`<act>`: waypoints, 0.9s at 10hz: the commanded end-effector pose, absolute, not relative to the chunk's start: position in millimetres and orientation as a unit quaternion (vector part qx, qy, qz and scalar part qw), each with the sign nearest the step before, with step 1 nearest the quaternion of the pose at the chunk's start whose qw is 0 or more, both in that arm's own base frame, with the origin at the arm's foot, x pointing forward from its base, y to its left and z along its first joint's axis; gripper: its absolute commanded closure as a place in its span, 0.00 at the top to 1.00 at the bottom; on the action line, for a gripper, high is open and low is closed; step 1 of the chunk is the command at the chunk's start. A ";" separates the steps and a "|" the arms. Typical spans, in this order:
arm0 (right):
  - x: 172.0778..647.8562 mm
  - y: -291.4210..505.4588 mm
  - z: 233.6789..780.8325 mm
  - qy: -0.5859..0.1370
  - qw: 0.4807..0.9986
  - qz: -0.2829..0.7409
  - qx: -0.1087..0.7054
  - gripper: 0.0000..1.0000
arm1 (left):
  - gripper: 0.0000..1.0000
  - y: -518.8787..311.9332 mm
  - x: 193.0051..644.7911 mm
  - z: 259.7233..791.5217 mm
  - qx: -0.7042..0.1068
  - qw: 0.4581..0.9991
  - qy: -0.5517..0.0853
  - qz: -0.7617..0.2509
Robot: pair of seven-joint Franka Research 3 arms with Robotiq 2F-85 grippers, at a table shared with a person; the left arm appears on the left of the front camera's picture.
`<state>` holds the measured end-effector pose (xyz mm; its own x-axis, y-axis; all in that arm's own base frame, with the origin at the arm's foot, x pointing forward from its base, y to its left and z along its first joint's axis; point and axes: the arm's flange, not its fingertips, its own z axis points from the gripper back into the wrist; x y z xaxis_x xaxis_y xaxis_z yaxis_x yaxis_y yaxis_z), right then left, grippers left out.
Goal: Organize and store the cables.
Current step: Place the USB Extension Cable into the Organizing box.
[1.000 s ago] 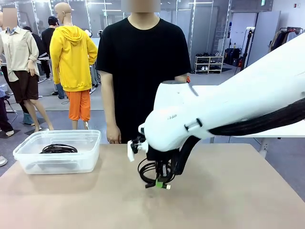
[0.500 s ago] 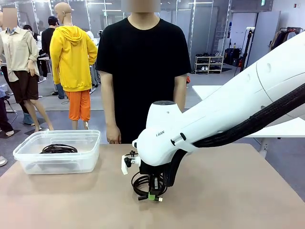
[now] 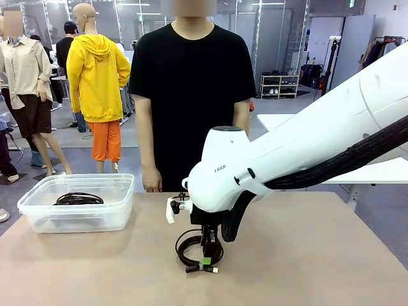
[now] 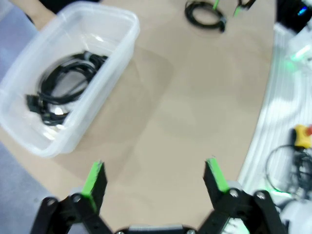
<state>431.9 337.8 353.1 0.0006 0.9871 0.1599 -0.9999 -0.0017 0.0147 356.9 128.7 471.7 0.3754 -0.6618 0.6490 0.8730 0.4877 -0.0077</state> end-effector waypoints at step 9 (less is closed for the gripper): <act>360.5 21.4 420.4 -0.255 0.756 0.587 0.140 1.00 | 1.00 -129.9 410.4 482.1 -0.122 0.793 -0.191 -0.566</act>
